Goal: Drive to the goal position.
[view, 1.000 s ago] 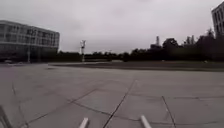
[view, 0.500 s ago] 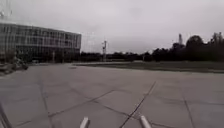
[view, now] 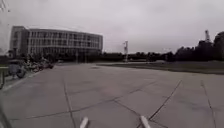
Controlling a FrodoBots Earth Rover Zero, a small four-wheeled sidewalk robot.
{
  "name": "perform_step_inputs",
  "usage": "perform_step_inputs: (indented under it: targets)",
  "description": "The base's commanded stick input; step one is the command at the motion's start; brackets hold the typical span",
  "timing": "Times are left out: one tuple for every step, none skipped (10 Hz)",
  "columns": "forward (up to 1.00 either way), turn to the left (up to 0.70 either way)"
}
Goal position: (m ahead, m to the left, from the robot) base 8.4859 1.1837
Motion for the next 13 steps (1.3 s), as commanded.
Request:
perform_step_inputs:
  targets:
    - [0.0, 1.0]
    - [0.0, 1.0]
    - [0.0, 0.97]
    - [0.24, 0.69]
    - [0.82, 0.16]
    - [1.0, 0.02]
    - [1.0, 0.02]
    - [1.0, 0.02]
    - [1.0, 0.02]
    - [1.0, 0.02]
    - [1.0, -0.22]
    - [1.0, -0.31]
    - [1.0, -0.03]
